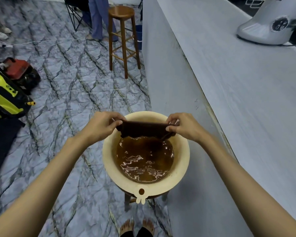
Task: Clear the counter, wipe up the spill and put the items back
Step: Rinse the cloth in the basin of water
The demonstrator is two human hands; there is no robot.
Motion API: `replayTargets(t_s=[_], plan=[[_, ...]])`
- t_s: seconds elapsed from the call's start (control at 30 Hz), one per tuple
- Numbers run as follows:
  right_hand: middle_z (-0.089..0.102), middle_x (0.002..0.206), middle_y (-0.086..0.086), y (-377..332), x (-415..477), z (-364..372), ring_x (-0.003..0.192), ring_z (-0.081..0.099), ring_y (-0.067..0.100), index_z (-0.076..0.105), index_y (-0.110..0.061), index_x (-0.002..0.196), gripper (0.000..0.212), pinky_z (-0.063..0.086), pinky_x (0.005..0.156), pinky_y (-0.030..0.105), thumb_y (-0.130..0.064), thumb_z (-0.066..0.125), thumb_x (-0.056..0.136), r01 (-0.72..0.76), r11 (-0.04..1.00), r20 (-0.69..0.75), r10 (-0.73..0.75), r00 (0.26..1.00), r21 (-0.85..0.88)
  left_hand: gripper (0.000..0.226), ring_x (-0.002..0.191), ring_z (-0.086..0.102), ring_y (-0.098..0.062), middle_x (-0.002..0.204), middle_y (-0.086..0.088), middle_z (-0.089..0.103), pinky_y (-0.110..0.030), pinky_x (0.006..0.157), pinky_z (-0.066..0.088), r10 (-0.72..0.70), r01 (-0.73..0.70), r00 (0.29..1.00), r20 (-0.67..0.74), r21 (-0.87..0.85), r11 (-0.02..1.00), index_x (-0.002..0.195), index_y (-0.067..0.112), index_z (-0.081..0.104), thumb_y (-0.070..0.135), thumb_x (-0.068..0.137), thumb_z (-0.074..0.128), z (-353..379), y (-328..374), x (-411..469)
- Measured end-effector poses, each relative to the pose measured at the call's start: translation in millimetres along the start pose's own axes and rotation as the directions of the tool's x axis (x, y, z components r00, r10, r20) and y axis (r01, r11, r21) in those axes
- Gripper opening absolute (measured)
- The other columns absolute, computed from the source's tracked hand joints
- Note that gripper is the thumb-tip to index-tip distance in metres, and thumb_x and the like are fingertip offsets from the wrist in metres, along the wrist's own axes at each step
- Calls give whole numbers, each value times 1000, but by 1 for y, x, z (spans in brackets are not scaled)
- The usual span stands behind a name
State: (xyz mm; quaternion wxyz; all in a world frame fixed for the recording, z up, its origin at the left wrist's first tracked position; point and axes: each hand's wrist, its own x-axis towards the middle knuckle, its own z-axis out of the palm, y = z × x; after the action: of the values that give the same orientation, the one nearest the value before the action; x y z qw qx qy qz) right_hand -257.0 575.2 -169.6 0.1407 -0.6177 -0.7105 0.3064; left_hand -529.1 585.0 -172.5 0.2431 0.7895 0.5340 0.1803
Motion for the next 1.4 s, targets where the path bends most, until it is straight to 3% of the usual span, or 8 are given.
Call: replayTargets(t_s=[0.17, 0.4, 0.6, 0.77, 0.97, 1.17, 1.27, 1.4], plan=[[58, 82, -3, 18, 0, 23, 78, 53, 12, 68, -15, 93, 14, 39, 61, 15, -14, 69, 79, -109, 992, 284, 124, 951, -68, 19, 82, 61, -8, 95, 1, 72, -8, 67, 39, -21, 25, 953, 304, -10, 1000, 99, 19, 69, 11, 86, 58, 26, -16, -8], [61, 114, 13, 22, 13, 67, 102, 57, 29, 59, -8, 109, 26, 50, 86, 41, -12, 57, 84, -103, 922, 141, 166, 976, -373, 32, 102, 59, -26, 110, -11, 66, -38, 85, 48, -168, 88, 931, 324, 246, 965, 117, 13, 56, 8, 86, 50, 74, -18, 5], [7, 157, 7, 27, 12, 109, 145, 5, 32, 2, -25, 148, 103, 10, 117, 51, -49, 69, 73, 71, 824, 394, 192, 899, -562, 81, 143, 7, -32, 156, -11, 4, -43, 117, 12, -191, -56, 867, 460, 472, 880, 146, 17, 8, 33, 84, 56, 121, -10, -2], [27, 147, 13, 32, 12, 125, 134, 29, 34, 25, -16, 141, 76, 28, 108, 49, -31, 66, 79, 100, 806, 287, 90, 954, -584, 89, 144, -3, -32, 156, -12, -5, -50, 114, 14, -284, 35, 780, 557, 415, 909, 145, 14, -7, 41, 86, 53, 149, -4, -14], [62, 110, 10, 36, 16, 124, 100, 61, 32, 42, -13, 119, 46, 44, 71, 36, -36, 59, 83, -8, 897, 240, 127, 962, -442, 42, 129, 30, -30, 139, -13, 32, -43, 107, 28, -151, -34, 945, 289, 547, 836, 126, 10, 38, 20, 87, 49, 154, 4, -12], [62, 94, 5, 38, 20, 99, 91, 61, 23, 54, -14, 108, 35, 48, 81, 30, -21, 69, 76, -288, 941, 521, 158, 839, 178, 32, 110, 49, -30, 114, -16, 53, -31, 91, 35, -265, 307, 928, 260, -135, 942, 111, 6, 55, -1, 80, 51, 125, 11, 4], [53, 125, 3, 35, 18, 94, 116, 52, 19, 34, -23, 132, 73, 41, 103, 34, -17, 75, 73, -386, 794, 568, 63, 820, 470, 36, 109, 53, -23, 119, -11, 52, -27, 87, 48, -291, 453, 890, 351, -613, 647, 113, 13, 51, -7, 82, 50, 109, 16, 5], [50, 126, 0, 31, 17, 96, 119, 51, 23, 40, -31, 132, 67, 55, 85, 40, -3, 68, 77, -498, 465, 616, -140, 775, 732, 52, 110, 55, -25, 123, -16, 49, -29, 83, 53, -218, 437, 893, 393, -874, 213, 123, 20, 47, -13, 83, 42, 99, 24, 3]])
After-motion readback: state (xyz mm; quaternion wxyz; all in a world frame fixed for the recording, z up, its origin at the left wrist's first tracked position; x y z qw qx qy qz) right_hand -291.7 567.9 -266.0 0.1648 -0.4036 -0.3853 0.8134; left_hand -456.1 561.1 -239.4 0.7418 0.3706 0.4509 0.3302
